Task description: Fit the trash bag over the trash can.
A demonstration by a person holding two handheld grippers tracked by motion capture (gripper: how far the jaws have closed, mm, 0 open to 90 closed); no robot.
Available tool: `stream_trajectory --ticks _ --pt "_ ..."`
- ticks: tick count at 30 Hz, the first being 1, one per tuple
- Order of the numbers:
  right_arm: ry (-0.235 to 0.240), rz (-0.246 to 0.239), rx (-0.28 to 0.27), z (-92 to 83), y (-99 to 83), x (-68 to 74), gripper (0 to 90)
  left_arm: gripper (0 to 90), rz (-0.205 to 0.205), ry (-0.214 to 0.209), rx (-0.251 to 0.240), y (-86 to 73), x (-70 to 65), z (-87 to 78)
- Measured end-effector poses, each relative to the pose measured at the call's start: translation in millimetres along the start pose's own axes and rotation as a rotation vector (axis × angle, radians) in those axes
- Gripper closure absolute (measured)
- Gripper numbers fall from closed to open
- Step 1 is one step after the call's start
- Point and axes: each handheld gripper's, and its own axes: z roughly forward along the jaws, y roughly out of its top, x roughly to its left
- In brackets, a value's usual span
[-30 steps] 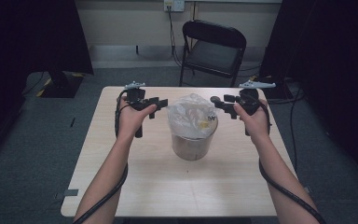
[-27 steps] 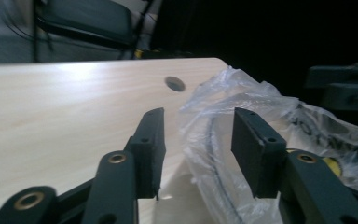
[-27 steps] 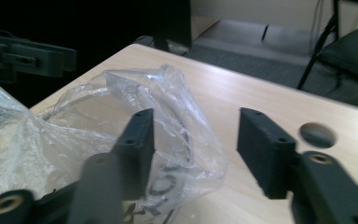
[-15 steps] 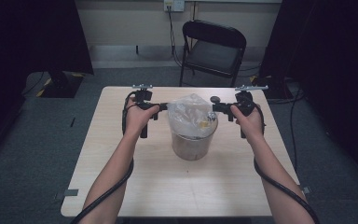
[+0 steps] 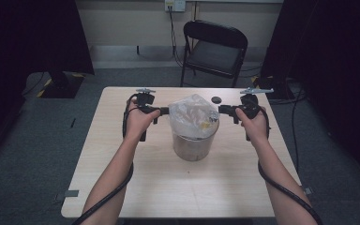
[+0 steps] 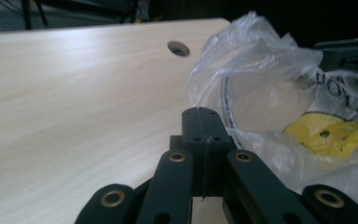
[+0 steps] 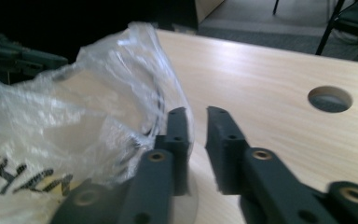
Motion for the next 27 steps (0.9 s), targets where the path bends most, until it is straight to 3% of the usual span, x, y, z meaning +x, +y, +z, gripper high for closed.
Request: stream_trajectory --ticks 1,2,4,6,9,11,16,20,22,24,27 --pt "-0.012 0.004 -0.016 -2.9 1.9 1.4 67.5 90.0 -0.006 0.004 -0.004 0.8 -0.5 -3.6" --pt "-0.025 0.002 -0.032 -6.1 4.4 3.2 62.4 83.1 -0.016 0.015 -0.014 2.0 -1.4 -7.1" --pt "-0.04 0.007 -0.07 -12.5 10.4 8.6 51.7 62.2 -0.012 0.045 -0.06 4.0 -3.4 -14.8" --pt "-0.033 -0.002 -0.084 -16.5 17.3 16.2 46.2 59.2 -0.036 0.025 -0.081 5.2 -6.8 -21.5" --pt "-0.042 -0.035 -0.098 -15.8 26.7 30.0 40.4 47.1 0.003 0.042 -0.097 5.2 -13.1 -26.9" --pt "-0.035 -0.056 -0.089 -10.3 31.3 38.3 40.2 45.9 0.021 0.02 -0.083 2.6 -17.7 -26.5" --pt "-0.02 -0.084 -0.062 10.8 37.7 55.3 37.7 40.5 0.083 0.012 -0.059 -6.6 -30.6 -22.8" --pt "0.044 -0.081 -0.044 27.0 41.9 65.5 37.7 39.2 0.109 0.003 -0.041 -12.8 -36.4 -18.2" --pt "0.091 -0.077 -0.009 32.4 43.3 70.8 39.8 38.8 0.135 0.008 -0.028 -14.4 -38.6 -17.4" --pt "0.091 -0.103 0.044 34.0 43.2 74.5 41.5 38.4 0.142 0.007 -0.026 -15.1 -40.2 -16.9" --pt "0.133 -0.112 0.077 28.2 40.8 74.6 45.1 38.6 0.151 0.023 -0.017 -15.6 -40.6 -17.0"
